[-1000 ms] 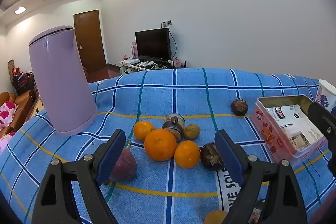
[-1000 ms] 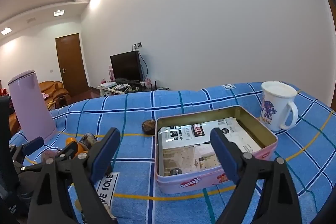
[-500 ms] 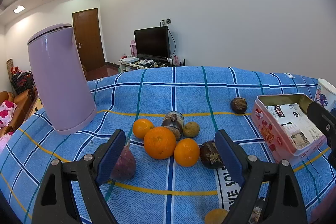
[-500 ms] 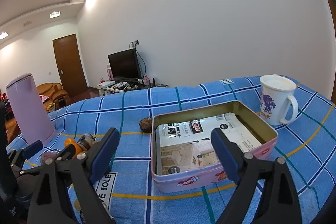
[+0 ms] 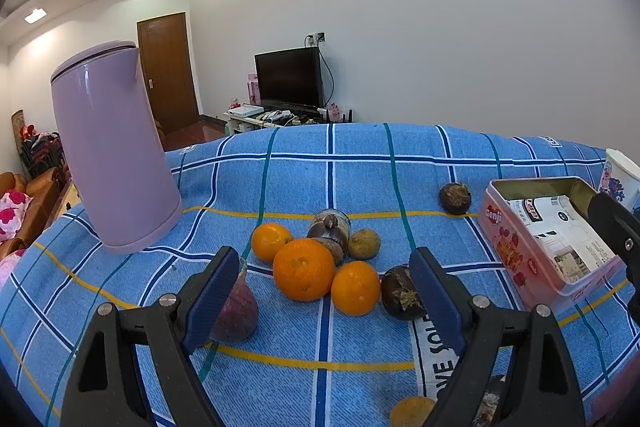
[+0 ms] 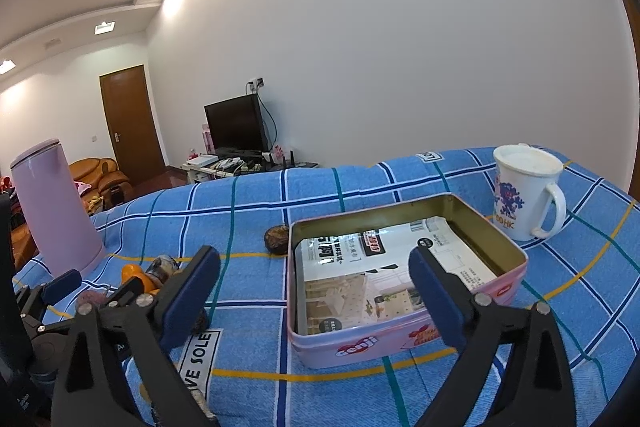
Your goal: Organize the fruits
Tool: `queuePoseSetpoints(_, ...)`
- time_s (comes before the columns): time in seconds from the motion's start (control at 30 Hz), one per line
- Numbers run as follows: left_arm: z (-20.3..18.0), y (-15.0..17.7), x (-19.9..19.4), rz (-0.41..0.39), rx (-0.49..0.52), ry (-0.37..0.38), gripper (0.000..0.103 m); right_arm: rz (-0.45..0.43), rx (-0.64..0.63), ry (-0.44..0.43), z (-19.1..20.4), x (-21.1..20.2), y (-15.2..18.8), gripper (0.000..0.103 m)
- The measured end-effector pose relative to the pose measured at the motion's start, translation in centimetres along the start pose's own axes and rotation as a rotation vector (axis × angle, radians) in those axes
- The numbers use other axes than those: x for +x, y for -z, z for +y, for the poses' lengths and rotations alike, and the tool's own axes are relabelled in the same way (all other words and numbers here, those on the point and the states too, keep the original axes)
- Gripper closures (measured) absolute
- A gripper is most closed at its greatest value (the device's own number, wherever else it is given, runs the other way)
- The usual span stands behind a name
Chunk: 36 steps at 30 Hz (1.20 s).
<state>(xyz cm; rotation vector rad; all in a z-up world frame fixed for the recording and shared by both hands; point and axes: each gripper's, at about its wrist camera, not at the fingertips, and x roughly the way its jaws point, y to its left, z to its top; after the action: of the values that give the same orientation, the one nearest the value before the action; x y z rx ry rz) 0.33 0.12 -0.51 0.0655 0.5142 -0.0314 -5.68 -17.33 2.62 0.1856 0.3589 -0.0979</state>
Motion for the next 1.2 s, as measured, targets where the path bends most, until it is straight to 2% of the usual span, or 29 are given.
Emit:
queuePoseSetpoints(0.07, -0.06, 0.01, 0.02, 0.000, 0.000, 0.000, 0.015, -0.003, 0.000, 0.004, 0.01, -0.04, 0.01, 0.000)
queuePoseSetpoints(0.27, -0.03, 0.02, 0.03, 0.001, -0.001, 0.001, 0.015, -0.032, -0.015, 0.047, -0.08, -0.27, -0.18, 0.000)
queuePoseSetpoints(1.2, 0.01, 0.02, 0.22, 0.009, -0.008, -0.002, 0.015, -0.022, -0.008, 0.027, -0.13, -0.20, -0.06, 0.000)
